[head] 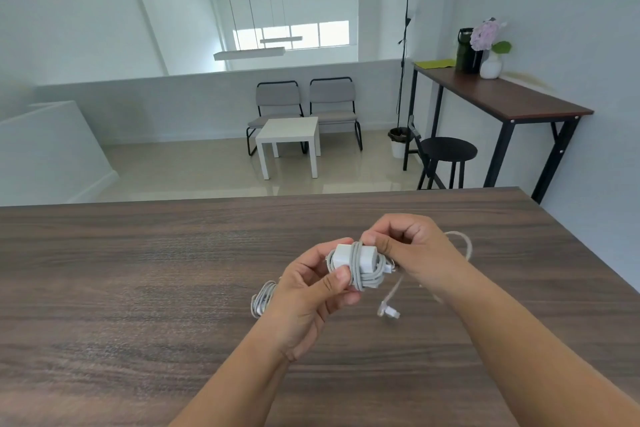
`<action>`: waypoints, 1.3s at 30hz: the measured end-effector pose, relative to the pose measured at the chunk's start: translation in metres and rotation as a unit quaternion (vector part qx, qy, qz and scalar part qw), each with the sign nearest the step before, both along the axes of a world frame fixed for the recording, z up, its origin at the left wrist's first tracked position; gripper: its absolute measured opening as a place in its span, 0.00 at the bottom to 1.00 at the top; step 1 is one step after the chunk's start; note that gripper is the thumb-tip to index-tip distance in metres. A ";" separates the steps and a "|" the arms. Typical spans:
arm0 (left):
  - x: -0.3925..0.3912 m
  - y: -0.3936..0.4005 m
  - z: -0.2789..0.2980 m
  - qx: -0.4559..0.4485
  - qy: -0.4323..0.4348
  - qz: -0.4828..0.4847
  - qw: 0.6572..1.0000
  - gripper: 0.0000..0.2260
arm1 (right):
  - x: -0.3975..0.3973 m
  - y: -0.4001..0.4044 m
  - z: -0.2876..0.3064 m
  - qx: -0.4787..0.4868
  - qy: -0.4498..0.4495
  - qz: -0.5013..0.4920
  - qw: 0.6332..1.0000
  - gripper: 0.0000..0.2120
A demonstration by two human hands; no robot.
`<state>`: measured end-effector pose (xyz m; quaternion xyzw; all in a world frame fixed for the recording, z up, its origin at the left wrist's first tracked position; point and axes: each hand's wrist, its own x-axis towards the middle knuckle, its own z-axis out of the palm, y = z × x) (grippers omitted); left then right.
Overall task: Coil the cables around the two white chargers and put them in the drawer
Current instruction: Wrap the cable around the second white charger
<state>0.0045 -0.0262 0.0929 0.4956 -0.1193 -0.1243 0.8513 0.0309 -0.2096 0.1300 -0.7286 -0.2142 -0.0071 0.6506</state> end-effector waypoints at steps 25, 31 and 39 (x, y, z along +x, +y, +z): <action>0.012 -0.017 0.003 -0.122 0.069 0.148 0.979 0.18 | -0.013 0.025 -0.058 -0.099 -0.025 -0.179 0.978 0.10; 0.018 -0.005 0.001 0.055 -0.006 0.244 0.968 0.13 | -0.023 0.021 -0.059 -0.348 -0.230 -0.177 0.892 0.11; 0.020 0.002 0.000 0.225 -0.099 0.269 0.931 0.16 | -0.025 0.001 -0.011 -0.429 -0.311 -0.086 0.844 0.16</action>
